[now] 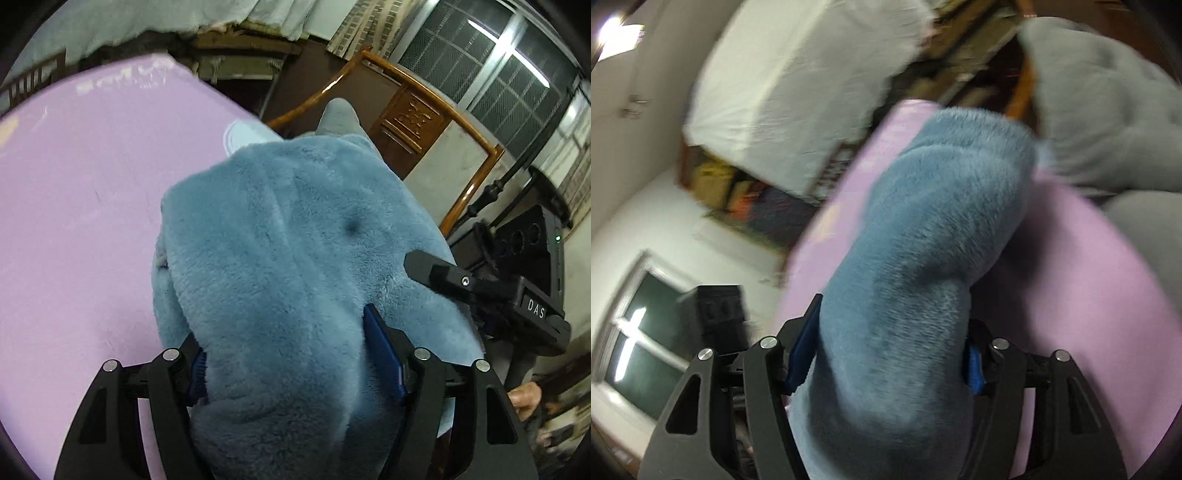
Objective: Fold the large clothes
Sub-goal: 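Carry the lifted bundle toward the grey cushion with the right tool, then lower the bundle onto the table beside the cushion and open the right tool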
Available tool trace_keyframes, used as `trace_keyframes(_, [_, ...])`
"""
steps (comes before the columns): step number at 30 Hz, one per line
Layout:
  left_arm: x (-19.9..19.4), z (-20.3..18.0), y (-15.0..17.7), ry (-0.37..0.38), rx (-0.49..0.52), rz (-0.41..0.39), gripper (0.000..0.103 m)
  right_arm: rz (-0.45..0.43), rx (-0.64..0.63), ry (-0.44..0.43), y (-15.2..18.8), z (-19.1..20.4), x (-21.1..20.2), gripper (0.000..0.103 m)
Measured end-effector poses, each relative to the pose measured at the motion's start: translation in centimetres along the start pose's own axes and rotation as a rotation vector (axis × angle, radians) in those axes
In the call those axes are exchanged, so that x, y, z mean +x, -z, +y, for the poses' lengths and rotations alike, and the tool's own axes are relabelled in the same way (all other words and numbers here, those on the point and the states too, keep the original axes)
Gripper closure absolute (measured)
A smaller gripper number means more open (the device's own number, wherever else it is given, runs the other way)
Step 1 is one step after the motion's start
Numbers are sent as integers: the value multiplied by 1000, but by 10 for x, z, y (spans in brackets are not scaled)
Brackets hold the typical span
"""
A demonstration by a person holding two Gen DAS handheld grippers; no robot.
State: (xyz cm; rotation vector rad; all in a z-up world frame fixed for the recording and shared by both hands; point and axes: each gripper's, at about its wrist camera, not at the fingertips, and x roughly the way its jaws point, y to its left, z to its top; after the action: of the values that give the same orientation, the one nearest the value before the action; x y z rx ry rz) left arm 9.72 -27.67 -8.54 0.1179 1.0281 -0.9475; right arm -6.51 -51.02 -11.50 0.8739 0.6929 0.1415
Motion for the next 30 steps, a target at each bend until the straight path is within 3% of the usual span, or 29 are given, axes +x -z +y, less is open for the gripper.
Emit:
trace_keyframes(5, [-12, -4, 1, -35, 0, 0, 29, -75, -153, 162, 13, 19, -3, 30])
trace_keyframes(7, [-27, -3, 2, -48, 10, -37, 30, -117, -232, 228, 20, 30, -7, 28])
trace_keyframes(13, [-74, -8, -6, -121, 21, -172, 25, -256, -386, 323, 30, 75, -22, 29])
trace_keyframes(15, [-72, -9, -12, -172, 26, -182, 25, -270, -407, 321, 30, 86, -19, 38])
trace_keyframes(20, [-34, -6, -9, -282, 24, -94, 24, -266, -458, 355, 21, 117, -4, 49])
trace_keyframes(25, [-22, 4, 1, -294, -2, -96, 16, -159, -441, 415, 27, 113, 28, 49])
trace_keyframes(30, [-21, 17, 3, -256, -59, -87, 9, -149, -377, 394, 28, 97, 35, 49])
